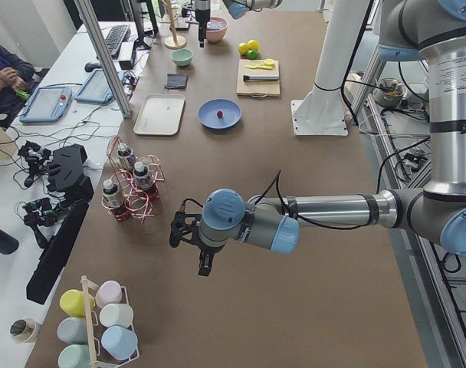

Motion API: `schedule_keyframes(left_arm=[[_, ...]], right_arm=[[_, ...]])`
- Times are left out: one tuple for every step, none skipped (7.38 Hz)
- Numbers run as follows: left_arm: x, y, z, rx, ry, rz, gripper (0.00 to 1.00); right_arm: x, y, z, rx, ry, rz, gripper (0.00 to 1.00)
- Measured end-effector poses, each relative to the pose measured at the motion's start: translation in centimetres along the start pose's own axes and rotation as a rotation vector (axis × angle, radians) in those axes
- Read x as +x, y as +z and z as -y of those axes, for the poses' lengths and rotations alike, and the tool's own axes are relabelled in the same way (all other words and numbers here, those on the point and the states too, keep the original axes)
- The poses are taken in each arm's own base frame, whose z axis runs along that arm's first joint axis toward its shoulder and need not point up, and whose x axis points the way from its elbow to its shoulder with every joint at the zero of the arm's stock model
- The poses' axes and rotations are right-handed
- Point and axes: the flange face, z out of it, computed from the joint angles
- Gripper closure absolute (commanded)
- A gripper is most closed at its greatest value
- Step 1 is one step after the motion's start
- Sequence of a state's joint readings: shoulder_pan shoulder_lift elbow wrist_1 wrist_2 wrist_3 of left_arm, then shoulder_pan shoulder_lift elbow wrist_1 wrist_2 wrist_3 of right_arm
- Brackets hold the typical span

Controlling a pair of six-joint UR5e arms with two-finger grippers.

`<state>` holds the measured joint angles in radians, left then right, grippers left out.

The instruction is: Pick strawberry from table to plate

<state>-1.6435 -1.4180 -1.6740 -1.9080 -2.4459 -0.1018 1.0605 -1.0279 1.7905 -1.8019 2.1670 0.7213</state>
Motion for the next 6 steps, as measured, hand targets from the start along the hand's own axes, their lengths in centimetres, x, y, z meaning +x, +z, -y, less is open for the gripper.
schedule_keyframes(left_arm=[[0.0,0.0,0.0,0.001,0.0,0.0,0.02],[0.0,-0.1,0.0,0.002,0.0,0.0,0.02],[-0.1,-0.1,0.0,0.002,-0.001,0.003,0.02],[-0.2,0.0,-0.2,0.001,-0.003,0.007,0.02],[-0.5,0.1,-0.6,-0.004,-0.008,0.012,0.02],[-1.1,0.6,-1.1,-0.015,-0.018,0.041,0.02]], right_arm=[[7.3,-1.8,0.2,-0.01,-0.047,-0.042,0.0],[14.5,-2.7,-0.2,-0.027,-0.115,-0.08,0.0],[21.6,-3.1,-1.2,-0.049,-0.188,-0.112,0.0],[28.3,-3.4,-2.8,-0.072,-0.237,-0.131,0.0],[33.6,-3.6,-4.8,-0.09,-0.249,-0.138,0.0],[37.4,-3.6,-6.7,-0.105,-0.235,-0.143,0.0]])
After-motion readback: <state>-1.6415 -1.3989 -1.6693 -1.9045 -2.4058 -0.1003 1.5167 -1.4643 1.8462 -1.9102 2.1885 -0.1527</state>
